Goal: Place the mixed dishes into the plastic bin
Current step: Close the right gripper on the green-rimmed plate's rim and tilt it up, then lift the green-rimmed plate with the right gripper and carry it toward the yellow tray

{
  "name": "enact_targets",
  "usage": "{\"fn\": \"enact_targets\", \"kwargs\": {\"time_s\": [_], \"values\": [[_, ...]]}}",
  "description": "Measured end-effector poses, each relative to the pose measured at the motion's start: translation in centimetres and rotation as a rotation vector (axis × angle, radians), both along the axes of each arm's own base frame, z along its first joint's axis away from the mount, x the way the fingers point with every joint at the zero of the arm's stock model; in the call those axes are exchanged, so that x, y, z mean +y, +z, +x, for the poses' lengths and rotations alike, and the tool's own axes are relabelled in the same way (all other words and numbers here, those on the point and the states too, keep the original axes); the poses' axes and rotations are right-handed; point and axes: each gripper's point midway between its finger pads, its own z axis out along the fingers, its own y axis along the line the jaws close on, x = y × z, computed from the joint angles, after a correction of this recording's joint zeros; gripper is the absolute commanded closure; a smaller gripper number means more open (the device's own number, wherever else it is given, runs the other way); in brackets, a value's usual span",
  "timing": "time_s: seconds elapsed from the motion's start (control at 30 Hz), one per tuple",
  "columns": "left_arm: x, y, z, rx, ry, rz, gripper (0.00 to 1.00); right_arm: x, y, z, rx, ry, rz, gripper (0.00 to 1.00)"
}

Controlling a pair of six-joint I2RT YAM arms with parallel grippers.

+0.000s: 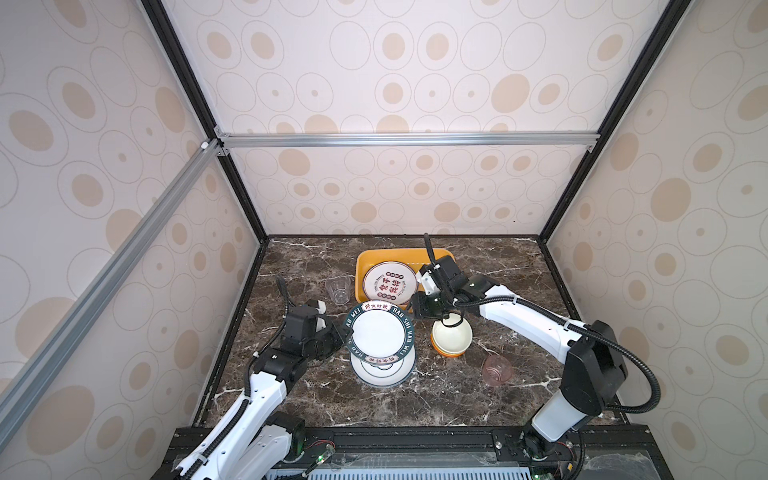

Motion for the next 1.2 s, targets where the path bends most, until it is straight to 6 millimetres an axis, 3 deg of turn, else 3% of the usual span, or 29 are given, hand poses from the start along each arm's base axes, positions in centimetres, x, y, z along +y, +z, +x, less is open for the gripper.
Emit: {"fn": "enact_targets", "kwargs": {"time_s": [0.23,0.43,0.97,1.2], "values": [[-0.9,1.2,1.2,-0.012,-0.013,-0.042,1.00,-1.6,0.4,0.3,0.011,-0.065,0.101,0.54],[-1.8,3.0,2.2,-0.049,-0.034,-0.082,1.00,-1.8,1.1,0.7,0.013,-0.091,0.185,0.56],[-2.4,4.3,2.7,-0.077,-0.049,-0.125,1.00,-0.5,3.0,0.9,-0.002,-0.076,0.313,0.79],[-2.4,4.3,2.7,-0.066,-0.041,-0.137,0.90,-0.6,3.5,0.9,-0.016,-0.075,0.335,0.93]]}}
